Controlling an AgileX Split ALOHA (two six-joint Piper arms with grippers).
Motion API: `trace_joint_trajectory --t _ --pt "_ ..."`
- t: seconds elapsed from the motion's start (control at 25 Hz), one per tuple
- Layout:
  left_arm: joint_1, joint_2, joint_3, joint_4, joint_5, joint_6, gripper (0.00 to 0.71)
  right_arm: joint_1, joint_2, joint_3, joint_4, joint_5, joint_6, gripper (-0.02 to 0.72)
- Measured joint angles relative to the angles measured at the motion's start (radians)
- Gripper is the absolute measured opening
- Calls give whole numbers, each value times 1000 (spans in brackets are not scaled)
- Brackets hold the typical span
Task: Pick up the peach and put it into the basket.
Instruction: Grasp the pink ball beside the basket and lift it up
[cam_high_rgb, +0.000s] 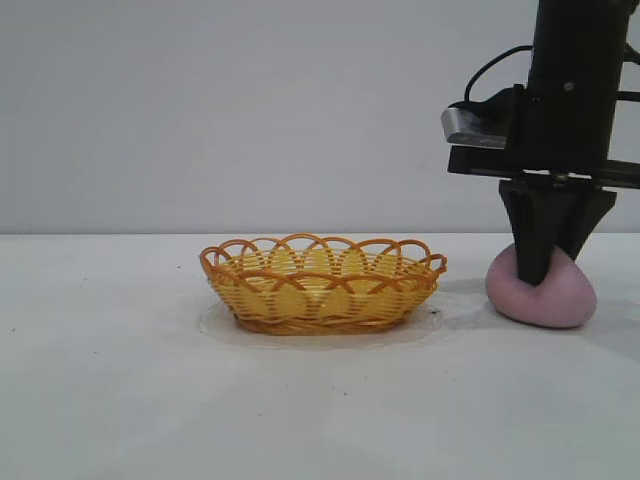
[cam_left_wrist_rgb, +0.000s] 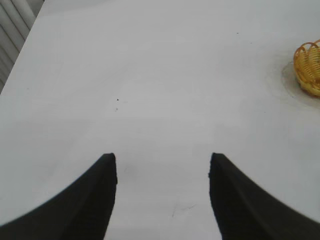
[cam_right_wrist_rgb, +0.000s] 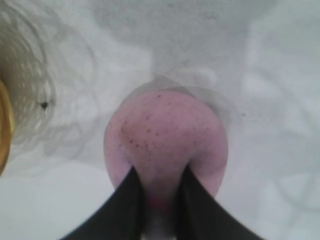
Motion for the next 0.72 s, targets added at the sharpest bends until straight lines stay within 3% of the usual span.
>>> trace_joint_trajectory --t 0.04,0.4,0.6,0.72 --pt "0 0 0 0 0 0 360 0 0 -2 -4 8 -5 0" --pt "0 0 0 0 0 4 360 0 -40 -164 -34 112 -13 0" --pt "0 0 0 0 0 4 360 21 -54 -288 51 171 -33 0" --pt "0 0 0 0 0 4 360 79 -54 -317 72 175 -52 0"
